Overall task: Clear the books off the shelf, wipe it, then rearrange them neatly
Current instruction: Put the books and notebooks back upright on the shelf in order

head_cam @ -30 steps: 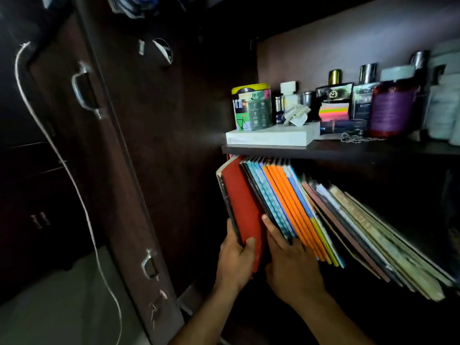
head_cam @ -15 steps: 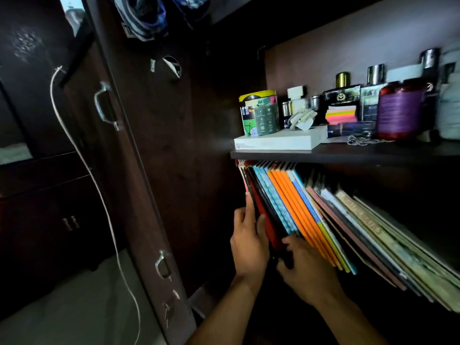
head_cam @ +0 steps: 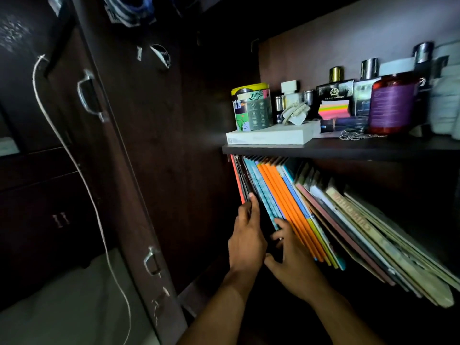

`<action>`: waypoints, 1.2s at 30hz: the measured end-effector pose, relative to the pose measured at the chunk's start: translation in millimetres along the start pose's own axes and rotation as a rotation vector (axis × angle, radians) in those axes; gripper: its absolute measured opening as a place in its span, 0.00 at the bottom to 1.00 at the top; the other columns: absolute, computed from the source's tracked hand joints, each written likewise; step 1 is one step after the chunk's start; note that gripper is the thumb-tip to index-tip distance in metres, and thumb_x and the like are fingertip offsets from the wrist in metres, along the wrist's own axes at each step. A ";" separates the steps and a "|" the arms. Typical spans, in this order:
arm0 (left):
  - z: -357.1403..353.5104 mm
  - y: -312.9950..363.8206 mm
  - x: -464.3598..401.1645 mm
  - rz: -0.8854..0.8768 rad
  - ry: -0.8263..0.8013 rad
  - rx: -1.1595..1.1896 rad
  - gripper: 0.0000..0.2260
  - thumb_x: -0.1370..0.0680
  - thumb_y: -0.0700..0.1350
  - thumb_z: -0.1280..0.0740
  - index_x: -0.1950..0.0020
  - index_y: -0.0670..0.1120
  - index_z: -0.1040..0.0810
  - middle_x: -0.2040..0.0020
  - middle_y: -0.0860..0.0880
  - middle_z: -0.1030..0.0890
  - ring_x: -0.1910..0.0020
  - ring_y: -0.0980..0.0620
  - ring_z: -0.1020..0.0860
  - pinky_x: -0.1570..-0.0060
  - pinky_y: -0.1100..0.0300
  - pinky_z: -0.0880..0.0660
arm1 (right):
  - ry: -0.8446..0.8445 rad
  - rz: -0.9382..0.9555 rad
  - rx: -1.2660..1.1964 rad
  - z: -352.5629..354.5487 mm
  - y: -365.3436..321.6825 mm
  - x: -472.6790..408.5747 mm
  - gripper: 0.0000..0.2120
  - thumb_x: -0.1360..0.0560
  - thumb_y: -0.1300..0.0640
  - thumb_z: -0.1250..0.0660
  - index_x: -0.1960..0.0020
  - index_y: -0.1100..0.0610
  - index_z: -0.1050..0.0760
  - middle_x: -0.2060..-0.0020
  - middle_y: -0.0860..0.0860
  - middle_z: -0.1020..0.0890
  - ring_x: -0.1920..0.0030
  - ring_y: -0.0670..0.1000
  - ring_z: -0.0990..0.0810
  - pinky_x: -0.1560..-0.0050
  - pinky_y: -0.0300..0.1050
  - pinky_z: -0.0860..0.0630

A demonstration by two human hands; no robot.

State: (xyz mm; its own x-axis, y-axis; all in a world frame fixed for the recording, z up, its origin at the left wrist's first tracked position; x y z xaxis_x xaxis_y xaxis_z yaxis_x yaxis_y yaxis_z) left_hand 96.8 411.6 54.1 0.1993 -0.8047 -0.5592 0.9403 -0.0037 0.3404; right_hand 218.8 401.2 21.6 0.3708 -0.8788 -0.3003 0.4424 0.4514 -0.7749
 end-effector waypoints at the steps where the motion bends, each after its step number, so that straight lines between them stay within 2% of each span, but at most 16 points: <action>1: -1.6 0.0 -1.6 0.001 -0.022 0.007 0.43 0.19 0.40 0.36 0.18 0.58 0.65 0.24 0.52 0.44 0.34 0.47 0.29 0.55 0.49 0.19 | -0.009 0.001 0.006 -1.2 -0.4 -0.5 0.40 0.24 0.53 0.28 0.23 0.42 0.50 0.38 0.39 0.30 0.37 0.43 0.29 0.36 0.50 0.25; 3: -2.4 -2.1 -3.7 0.003 -0.039 0.060 0.46 0.22 0.39 0.35 0.19 0.60 0.65 0.26 0.52 0.42 0.36 0.47 0.29 0.57 0.49 0.20 | -0.020 0.006 -0.004 -2.6 -1.4 -1.2 0.43 0.25 0.54 0.27 0.22 0.42 0.52 0.36 0.38 0.32 0.35 0.42 0.30 0.32 0.54 0.27; 5: -1.0 -3.6 -3.2 -0.003 -0.012 0.113 0.45 0.22 0.40 0.35 0.19 0.64 0.63 0.31 0.53 0.40 0.42 0.47 0.26 0.60 0.50 0.22 | -0.056 0.014 -0.008 -6.9 0.2 -1.1 0.47 0.26 0.53 0.28 0.20 0.41 0.56 0.31 0.39 0.33 0.31 0.42 0.33 0.28 0.57 0.32; 7: 3.0 -9.3 -3.5 0.010 0.023 0.191 0.46 0.22 0.40 0.36 0.23 0.72 0.64 0.39 0.54 0.39 0.51 0.50 0.26 0.64 0.52 0.23 | -0.125 0.025 0.025 -15.3 1.3 -0.1 0.50 0.25 0.52 0.29 0.20 0.39 0.64 0.22 0.41 0.41 0.23 0.45 0.39 0.24 0.59 0.38; 9: 2.4 -11.0 -3.6 0.009 0.012 0.206 0.47 0.22 0.40 0.36 0.25 0.75 0.66 0.43 0.54 0.40 0.54 0.51 0.27 0.65 0.52 0.23 | -0.139 0.037 0.028 -16.9 1.1 1.1 0.51 0.25 0.51 0.29 0.21 0.37 0.67 0.20 0.41 0.46 0.21 0.45 0.44 0.22 0.59 0.41; 12: 5.6 -6.9 -1.9 0.049 -0.041 0.189 0.46 0.23 0.40 0.37 0.23 0.71 0.66 0.41 0.53 0.40 0.53 0.49 0.27 0.62 0.49 0.22 | -0.034 -0.008 -0.126 -3.8 -0.1 11.0 0.46 0.23 0.56 0.29 0.19 0.40 0.57 0.25 0.38 0.36 0.25 0.41 0.37 0.25 0.51 0.34; 15: 14.5 -2.5 18.1 0.108 -0.076 0.287 0.44 0.24 0.41 0.36 0.19 0.66 0.59 0.38 0.52 0.38 0.49 0.46 0.23 0.54 0.47 0.20 | 0.097 -0.071 -0.168 16.3 -0.4 44.5 0.39 0.23 0.58 0.28 0.20 0.42 0.44 0.31 0.40 0.28 0.32 0.39 0.30 0.29 0.48 0.29; 17: 11.0 -1.5 38.5 0.132 -0.135 0.396 0.40 0.22 0.43 0.34 0.17 0.60 0.53 0.36 0.50 0.37 0.44 0.45 0.22 0.45 0.49 0.21 | 0.084 -0.087 -0.170 20.7 -1.3 70.2 0.35 0.23 0.58 0.29 0.22 0.42 0.39 0.32 0.40 0.28 0.33 0.37 0.29 0.31 0.44 0.28; 19: 12.1 13.2 74.8 0.118 -0.232 0.483 0.35 0.20 0.45 0.32 0.17 0.56 0.45 0.35 0.48 0.34 0.43 0.48 0.21 0.41 0.51 0.22 | 0.081 -0.095 -0.177 32.7 -7.0 106.6 0.32 0.23 0.59 0.29 0.24 0.43 0.36 0.31 0.41 0.28 0.33 0.38 0.28 0.31 0.44 0.28; 22: 22.3 43.9 126.4 0.103 -0.347 0.592 0.27 0.21 0.45 0.29 0.23 0.52 0.32 0.39 0.48 0.26 0.49 0.57 0.20 0.40 0.53 0.22 | 0.176 -0.129 -0.226 60.8 -11.4 155.4 0.29 0.24 0.65 0.30 0.29 0.46 0.32 0.33 0.46 0.26 0.34 0.44 0.25 0.33 0.48 0.25; 24: 35.3 72.0 167.1 0.152 -0.414 0.676 0.23 0.21 0.46 0.28 0.27 0.53 0.29 0.40 0.50 0.22 0.52 0.64 0.21 0.46 0.66 0.23 | 0.223 -0.185 -0.235 81.3 -15.8 197.8 0.28 0.24 0.67 0.30 0.30 0.48 0.33 0.34 0.49 0.25 0.35 0.49 0.24 0.38 0.41 0.24; 26: 48.1 114.4 207.1 0.133 -0.516 0.778 0.22 0.21 0.46 0.28 0.28 0.53 0.28 0.38 0.50 0.21 0.51 0.64 0.20 0.52 0.72 0.26 | 0.259 -0.233 -0.180 106.8 -21.6 249.7 0.27 0.24 0.65 0.29 0.29 0.50 0.32 0.34 0.49 0.25 0.36 0.48 0.24 0.44 0.31 0.26; 29: 62.0 187.8 253.2 0.009 -0.664 0.899 0.22 0.20 0.45 0.29 0.27 0.54 0.29 0.38 0.51 0.21 0.50 0.64 0.20 0.54 0.73 0.26 | 0.284 -0.231 -0.004 154.3 -39.4 323.0 0.26 0.23 0.61 0.29 0.28 0.52 0.31 0.33 0.46 0.25 0.35 0.45 0.24 0.43 0.30 0.27; 31: 73.3 260.9 287.9 -0.203 -0.768 0.920 0.21 0.20 0.44 0.28 0.29 0.54 0.28 0.40 0.51 0.19 0.54 0.65 0.19 0.53 0.71 0.25 | 0.346 -0.268 0.164 203.0 -45.1 393.0 0.24 0.24 0.59 0.28 0.29 0.54 0.28 0.36 0.48 0.23 0.37 0.45 0.23 0.40 0.31 0.28; 33: 82.2 332.1 327.0 -0.474 -0.866 0.829 0.20 0.21 0.44 0.28 0.30 0.55 0.26 0.44 0.54 0.18 0.55 0.68 0.19 0.52 0.71 0.26 | 0.414 -0.301 0.275 246.4 -57.4 461.8 0.23 0.25 0.53 0.30 0.31 0.53 0.27 0.39 0.48 0.23 0.38 0.44 0.23 0.37 0.36 0.28; 36: 101.7 424.5 387.4 -0.651 -1.006 0.850 0.17 0.21 0.44 0.28 0.35 0.58 0.25 0.44 0.56 0.19 0.54 0.66 0.19 0.55 0.74 0.27 | 0.545 -0.447 0.367 302.9 -73.7 571.9 0.21 0.25 0.49 0.32 0.33 0.49 0.27 0.42 0.47 0.23 0.42 0.43 0.23 0.40 0.38 0.27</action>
State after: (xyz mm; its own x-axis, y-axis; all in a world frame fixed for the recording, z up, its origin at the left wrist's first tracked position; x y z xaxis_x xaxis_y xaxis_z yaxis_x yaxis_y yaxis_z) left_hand 545.1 37.9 58.9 -0.7931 -0.5888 -0.1555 0.2747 -0.5737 0.7716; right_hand 645.7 -87.9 75.5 -0.3150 -0.8979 -0.3075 0.7313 -0.0231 -0.6816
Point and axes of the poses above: each hand's wrist, its own x-axis away from the middle knuckle, its own z-axis out of the back of the hand, y = z × x, the point moved 9 cm from there along -x, towards the middle knuckle
